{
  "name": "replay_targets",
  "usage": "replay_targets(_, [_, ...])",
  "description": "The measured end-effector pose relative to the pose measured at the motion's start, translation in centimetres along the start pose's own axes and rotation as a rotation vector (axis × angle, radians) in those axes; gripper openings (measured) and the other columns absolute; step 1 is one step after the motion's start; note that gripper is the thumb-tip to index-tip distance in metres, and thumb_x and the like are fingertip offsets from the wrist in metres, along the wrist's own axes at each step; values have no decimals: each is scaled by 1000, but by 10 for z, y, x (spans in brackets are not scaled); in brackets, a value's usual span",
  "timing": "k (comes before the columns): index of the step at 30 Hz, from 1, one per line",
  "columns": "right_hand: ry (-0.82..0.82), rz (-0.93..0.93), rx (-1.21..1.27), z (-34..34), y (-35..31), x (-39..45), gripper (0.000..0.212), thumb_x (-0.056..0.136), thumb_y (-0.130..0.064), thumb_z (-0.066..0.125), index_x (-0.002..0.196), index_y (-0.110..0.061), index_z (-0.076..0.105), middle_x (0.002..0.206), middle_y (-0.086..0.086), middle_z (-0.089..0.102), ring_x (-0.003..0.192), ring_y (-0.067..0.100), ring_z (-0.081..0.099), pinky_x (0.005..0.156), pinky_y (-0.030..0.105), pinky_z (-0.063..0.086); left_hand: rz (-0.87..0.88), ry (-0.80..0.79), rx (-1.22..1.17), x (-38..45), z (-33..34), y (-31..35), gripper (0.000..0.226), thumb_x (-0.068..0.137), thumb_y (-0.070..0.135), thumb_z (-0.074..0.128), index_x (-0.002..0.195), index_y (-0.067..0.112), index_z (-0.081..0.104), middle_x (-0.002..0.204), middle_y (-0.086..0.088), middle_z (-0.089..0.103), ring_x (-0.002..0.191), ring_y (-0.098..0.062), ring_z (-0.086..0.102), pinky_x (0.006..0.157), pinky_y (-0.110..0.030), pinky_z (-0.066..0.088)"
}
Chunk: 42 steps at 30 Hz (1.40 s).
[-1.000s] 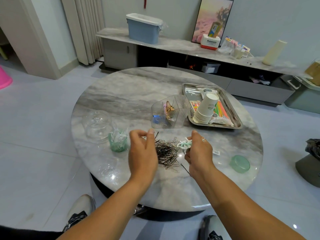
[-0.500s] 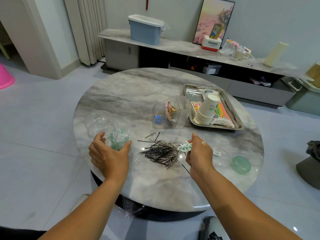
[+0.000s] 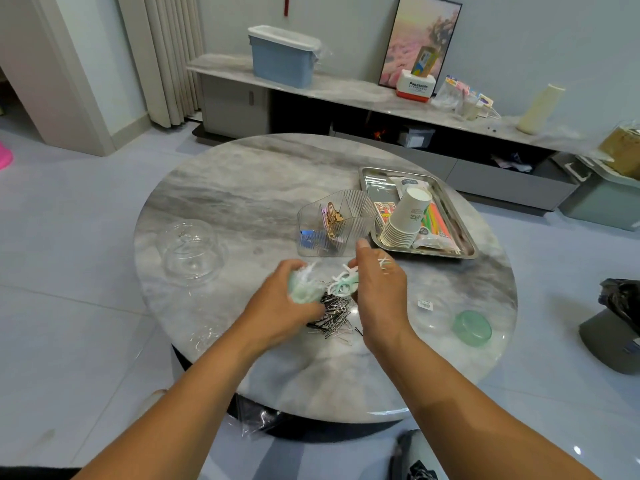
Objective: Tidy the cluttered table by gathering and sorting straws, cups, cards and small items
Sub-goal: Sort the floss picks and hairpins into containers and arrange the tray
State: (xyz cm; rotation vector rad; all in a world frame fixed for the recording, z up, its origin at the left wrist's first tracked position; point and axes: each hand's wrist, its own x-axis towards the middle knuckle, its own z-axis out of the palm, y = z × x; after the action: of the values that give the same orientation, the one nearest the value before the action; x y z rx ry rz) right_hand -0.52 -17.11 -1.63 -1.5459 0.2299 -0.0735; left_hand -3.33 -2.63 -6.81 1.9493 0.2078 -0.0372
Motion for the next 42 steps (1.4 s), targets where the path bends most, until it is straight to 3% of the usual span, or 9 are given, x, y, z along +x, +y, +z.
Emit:
replay_targets(4, [-67, -111, -26, 0, -9, -5, 41, 97, -41, 64, 60, -24, 60, 55, -1, 55, 52, 11, 51, 52, 24, 43, -170, -329, -323, -9, 5, 13, 72, 57, 27, 93, 118, 36, 58, 110, -1, 72, 88, -10, 73, 67, -20, 55])
replay_targets(7, [-83, -106, -78, -4, -8, -6, 42, 96, -42, 64, 59, -23, 61, 56, 0, 57, 53, 13, 54, 55, 29, 44, -156, -403, -332, -14, 7, 19, 72, 62, 19, 94, 123, 29, 58, 111, -3, 74, 102, -19, 72, 83, -32, 60])
replay_targets(9, [-61, -84, -107, -6, -6, -6, 40, 96, -42, 65, 62, -21, 60, 55, -2, 60, 54, 13, 60, 57, 30, 48, -121, -401, -343, -18, 7, 22, 72, 62, 17, 93, 124, 29, 60, 113, -4, 74, 106, -22, 71, 93, -36, 58])
replay_targets(21, [-110, -148, -268, -12, 3, -8, 47, 98, -51, 56, 61, -22, 60, 58, 0, 63, 61, 16, 63, 67, 38, 50, 8, -371, -262, -19, 7, 30, 62, 67, 15, 91, 117, 33, 60, 101, 7, 73, 95, -13, 71, 79, -30, 60])
replay_targets(27, [-108, -178, -397, -10, 5, -10, 51, 100, -61, 40, 66, -29, 59, 66, -4, 62, 89, 29, 63, 94, 53, 47, 45, -397, -344, -24, 12, 27, 59, 73, 9, 88, 120, 27, 58, 102, 6, 73, 93, -10, 71, 78, -25, 56])
replay_targets(30, [-76, -264, -530, -10, 5, -7, 45, 103, -51, 43, 65, -32, 58, 91, -11, 60, 103, 17, 56, 103, 49, 37, 68, -383, -351, -24, 15, 26, 64, 72, 7, 88, 123, 28, 57, 106, 6, 73, 97, -10, 71, 79, -24, 57])
replay_targets(34, [-280, -368, -609, -11, 8, -8, 32, 104, -40, 50, 76, -35, 65, 141, -17, 47, 133, 0, 33, 120, 43, 19, 109, -292, -403, -23, 17, 26, 68, 72, 1, 85, 127, 28, 56, 113, 11, 72, 105, -11, 71, 83, -28, 60])
replay_targets(37, [-394, -338, -446, -11, 10, -14, 7, 100, -36, 59, 105, -36, 64, 150, -20, 40, 141, -3, 31, 120, 46, 29, 110, -234, -432, -20, 13, 22, 68, 73, -1, 83, 127, 29, 56, 110, 12, 72, 101, -13, 72, 78, -30, 60])
replay_targets(42, [-433, -486, -480, -10, 9, -17, 38, 109, -36, 35, 135, -31, 63, 147, -17, 51, 141, -3, 37, 122, 42, 23, 156, -206, -433, -17, 16, 21, 71, 73, 3, 85, 130, 30, 53, 114, 14, 71, 104, -6, 70, 76, -22, 57])
